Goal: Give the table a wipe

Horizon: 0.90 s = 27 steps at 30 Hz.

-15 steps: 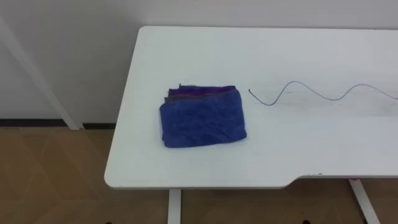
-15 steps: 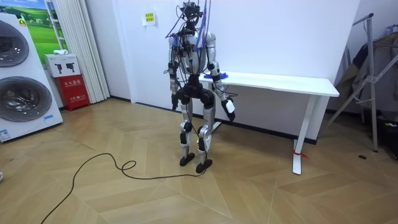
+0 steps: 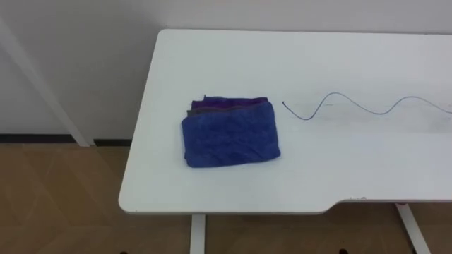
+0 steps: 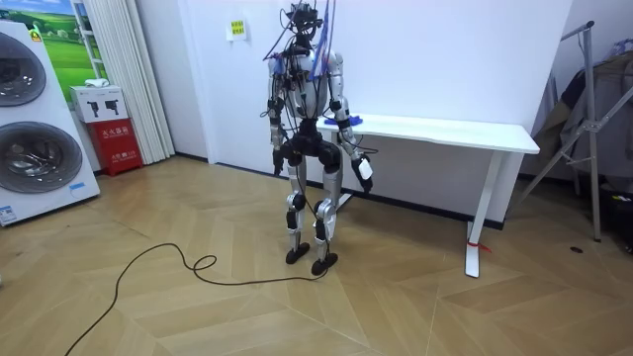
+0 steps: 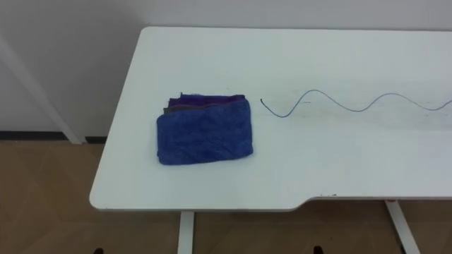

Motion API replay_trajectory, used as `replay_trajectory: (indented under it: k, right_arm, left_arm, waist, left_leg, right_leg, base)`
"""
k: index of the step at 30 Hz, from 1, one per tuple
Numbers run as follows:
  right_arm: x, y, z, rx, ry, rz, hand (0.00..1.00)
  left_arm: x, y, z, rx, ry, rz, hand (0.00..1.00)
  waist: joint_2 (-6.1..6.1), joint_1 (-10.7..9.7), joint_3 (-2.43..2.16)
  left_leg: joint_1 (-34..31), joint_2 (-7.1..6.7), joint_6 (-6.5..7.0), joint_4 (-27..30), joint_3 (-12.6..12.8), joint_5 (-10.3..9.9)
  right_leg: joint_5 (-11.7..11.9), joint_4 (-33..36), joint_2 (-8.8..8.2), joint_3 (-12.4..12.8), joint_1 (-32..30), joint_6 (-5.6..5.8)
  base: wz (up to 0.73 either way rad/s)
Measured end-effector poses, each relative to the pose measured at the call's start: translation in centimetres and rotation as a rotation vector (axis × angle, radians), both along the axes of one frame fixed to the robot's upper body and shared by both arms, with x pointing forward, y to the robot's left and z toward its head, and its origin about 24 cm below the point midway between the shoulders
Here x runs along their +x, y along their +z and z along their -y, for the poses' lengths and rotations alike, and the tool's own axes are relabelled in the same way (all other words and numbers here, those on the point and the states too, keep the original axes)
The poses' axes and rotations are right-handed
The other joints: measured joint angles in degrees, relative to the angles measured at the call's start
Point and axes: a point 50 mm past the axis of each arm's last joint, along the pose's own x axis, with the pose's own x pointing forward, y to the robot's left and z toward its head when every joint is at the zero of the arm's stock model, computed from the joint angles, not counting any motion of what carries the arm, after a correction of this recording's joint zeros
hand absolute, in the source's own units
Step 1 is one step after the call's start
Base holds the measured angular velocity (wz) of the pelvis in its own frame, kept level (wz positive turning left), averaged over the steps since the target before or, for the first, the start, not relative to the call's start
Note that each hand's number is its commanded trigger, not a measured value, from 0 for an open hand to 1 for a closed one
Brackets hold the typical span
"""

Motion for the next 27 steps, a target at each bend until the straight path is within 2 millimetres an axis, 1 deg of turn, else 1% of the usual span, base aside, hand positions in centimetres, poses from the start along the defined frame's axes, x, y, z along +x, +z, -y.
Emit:
replay_trajectory:
  k: [2, 4, 5, 6, 8, 9, 10, 12, 13, 15, 16, 17, 18, 19, 21, 22, 23, 24, 25, 26, 27]
  right_arm:
    - [-0.4, 0.0, 0.1, -0.003, -0.028, -0.009, 0.00]
    - [-1.0, 0.0, 0.4, -0.006, -0.104, -0.010, 0.00]
    - [-1.3, 0.0, 0.7, -0.009, -0.168, -0.008, 0.00]
    - [-1.8, 0.1, 1.0, -0.016, -0.246, -0.004, 0.00]
    - [-2.6, 0.1, 1.5, -0.032, -0.360, -0.010, 0.00]
    - [-3.4, 0.2, 2.0, -0.052, -0.445, -0.016, 0.00]
    - [-3.7, 0.3, 2.3, -0.065, -0.483, -0.018, 0.00]
    - [-4.3, 0.8, 3.8, -0.125, -0.640, -0.010, 0.00]
    - [-4.5, 1.0, 4.3, -0.144, -0.669, -0.010, 0.00]
    - [-4.4, 1.8, 6.4, -0.229, -0.757, 0.008, 0.00]
    - [-4.3, 2.1, 7.0, -0.253, -0.769, 0.016, 0.00]
    - [-4.0, 2.7, 8.2, -0.303, -0.800, 0.043, 0.00]
    - [-3.2, 3.5, 9.4, -0.358, -0.816, 0.080, 0.00]
    - [-2.6, 3.9, 10.1, -0.383, -0.823, 0.106, 0.00]
    - [-0.2, 5.6, 12.0, -0.474, -0.834, 0.214, 0.00]
    - [0.4, 6.0, 12.4, -0.493, -0.832, 0.242, 0.00]
    - [1.6, 6.9, 12.9, -0.528, -0.817, 0.301, 0.00]
    - [2.9, 8.0, 13.4, -0.571, -0.781, 0.365, 0.00]
    - [3.6, 8.6, 13.6, -0.596, -0.761, 0.398, 0.00]
    - [5.0, 10.1, 14.1, -0.657, -0.716, 0.472, 0.00]
    - [6.6, 12.0, 14.4, -0.725, -0.666, 0.562, 0.00]
  left_arm:
    - [-0.1, 0.0, 0.0, 0.001, 0.002, -0.001, 0.00]
    - [-0.4, 0.0, -0.1, 0.003, 0.014, -0.007, 0.00]
    - [-0.7, 0.0, -0.3, 0.007, 0.035, -0.009, 0.00]
    - [-0.9, 0.0, -0.6, 0.013, 0.054, -0.012, 0.00]
    - [-1.6, 0.1, -1.0, 0.020, 0.091, -0.023, 0.00]
    - [-2.1, 0.1, -1.3, 0.027, 0.115, -0.033, 0.00]
    - [-2.3, 0.2, -1.5, 0.031, 0.129, -0.036, 0.00]
    - [-2.9, 0.4, -2.4, 0.052, 0.175, -0.047, 0.00]
    - [-3.0, 0.4, -2.6, 0.060, 0.181, -0.049, 0.00]
    - [-3.3, 0.7, -3.6, 0.087, 0.202, -0.049, 0.00]
    - [-3.3, 0.8, -3.9, 0.094, 0.199, -0.048, 0.00]
    - [-3.2, 0.9, -4.3, 0.107, 0.193, -0.046, 0.00]
    - [-3.1, 1.0, -4.7, 0.116, 0.191, -0.043, 0.00]
    - [-3.0, 1.1, -4.8, 0.121, 0.191, -0.041, 0.00]
    - [-2.6, 1.2, -5.1, 0.138, 0.186, -0.034, 0.00]
    - [-2.6, 1.2, -5.2, 0.140, 0.183, -0.034, 0.00]
    - [-2.6, 1.3, -5.3, 0.143, 0.181, -0.032, 0.00]
    - [-2.4, 1.3, -5.3, 0.144, 0.177, -0.023, 0.00]
    - [-2.4, 1.4, -5.3, 0.146, 0.175, -0.021, 0.00]
    - [-2.4, 1.4, -5.3, 0.147, 0.171, -0.022, 0.00]
    - [-2.5, 1.4, -5.3, 0.146, 0.167, -0.027, 0.00]
  waist:
    - [-0.05, -0.15, -0.03]
    - [-0.10, -0.21, -0.06]
    - [-0.50, -0.45, 0.18]
    - [-0.41, -0.94, 0.18]
    - [-0.65, -1.85, 0.30]
    - [-0.75, -2.38, 0.15]
    - [-0.87, -2.68, 0.09]
    - [-1.19, -3.69, 0.00]
    - [-1.28, -3.80, -0.01]
    - [-1.87, -4.78, -0.17]
    - [-2.05, -4.81, -0.22]
    - [-2.42, -4.90, -0.24]
    - [-2.74, -4.88, -0.18]
    - [-2.86, -4.92, -0.19]
    - [-3.56, -4.86, -0.15]
    - [-3.83, -4.83, -0.14]
    - [-3.99, -4.73, 0.01]
    - [-4.18, -4.74, -0.05]
    - [-4.26, -4.74, -0.08]
    - [-4.33, -4.67, -0.20]
    - [-3.86, -4.61, -0.31]
  left_leg:
    - [-0.01, 0.00, 0.00, 0.00, -0.03, 0.00]
    - [0.13, 0.00, 0.00, -0.04, -0.03, 0.00]
    - [0.16, 0.00, 0.00, -0.06, -0.08, 0.00]
    - [0.26, -0.03, 0.00, -0.04, -0.31, 0.00]
    - [0.86, -0.05, 0.00, -0.27, -0.40, 0.00]
    - [1.09, -0.05, 0.00, -0.47, -0.37, 0.00]
    - [1.13, -0.05, 0.00, -0.48, -0.35, 0.00]
    - [1.19, -0.08, 0.01, -0.52, -0.17, 0.01]
    - [1.19, -0.09, 0.01, -0.52, -0.15, 0.01]
    - [1.32, -0.15, 0.02, -0.50, 0.12, 0.02]
    - [1.41, -0.13, 0.02, -0.49, 0.26, 0.02]
    - [1.51, -0.12, 0.02, -0.46, 0.35, 0.02]
    - [1.63, -0.10, 0.03, -0.43, 0.58, 0.02]
    - [1.67, -0.10, 0.03, -0.42, 0.71, 0.02]
    - [1.78, -0.11, 0.03, -0.41, 0.89, 0.03]
    - [1.79, -0.10, 0.02, -0.41, 0.92, 0.05]
    - [1.77, -0.06, 0.01, -0.34, 0.95, 0.07]
    - [1.62, -0.02, 0.01, -0.33, 1.09, 0.07]
    - [1.44, -0.01, 0.00, -0.33, 1.18, 0.07]
    - [0.90, -0.04, 0.02, -0.29, 1.28, 0.12]
    - [0.76, -0.03, 0.06, -0.36, 1.56, 0.23]
  right_leg:
    - [0.00, -0.01, -0.01, -0.13, -0.01, 0.00]
    - [-0.01, 0.01, -0.03, -0.09, 0.09, 0.01]
    - [-0.02, -0.01, -0.02, -0.10, 0.22, 0.02]
    - [-0.02, -0.03, -0.02, -0.13, 0.43, 0.03]
    - [-0.05, -0.04, -0.01, 0.00, 0.90, 0.07]
    - [-0.11, -0.03, -0.01, 0.02, 1.05, 0.14]
    - [-0.11, 0.00, -0.02, 0.01, 1.08, 0.14]
    - [-0.15, 0.06, -0.02, 0.17, 1.00, 0.18]
    - [-0.16, 0.09, -0.02, 0.27, 0.98, 0.19]
    - [-0.16, 0.10, 0.02, 1.15, 0.96, 0.19]
    - [-0.16, 0.12, 0.04, 1.36, 0.96, 0.19]
    - [-0.16, 0.25, 0.03, 1.44, 1.00, 0.18]
    - [-0.16, 0.53, 0.03, 1.54, 0.94, 0.19]
    - [-0.16, 0.64, 0.03, 1.57, 0.89, 0.19]
    - [-0.16, 0.92, -0.03, 1.57, 0.78, 0.19]
    - [-0.16, 0.93, -0.03, 1.57, 0.76, 0.19]
    - [-0.16, 0.99, -0.01, 1.56, 0.73, 0.19]
    - [-0.16, 1.10, 0.02, 1.66, 0.48, 0.19]
    - [-0.16, 1.14, 0.02, 1.67, 0.24, 0.19]
    - [-0.16, 1.24, -0.03, 1.67, -0.40, 0.18]
    - [-0.16, 1.35, -0.04, 1.91, -0.73, 0.18]
  base:
    - [0.00]
    - [0.00]
    - [0.05]
    - [0.08]
    - [0.03]
    - [0.00]
    - [0.00]
    - [-0.05]
    - [-0.07]
    - [-0.11]
    - [-0.12]
    - [-0.10]
    - [-0.09]
    - [-0.11]
    - [-0.06]
    - [0.00]
    - [-0.03]
    - [-0.04]
    - [-0.07]
    - [-0.08]
    - [-0.10]
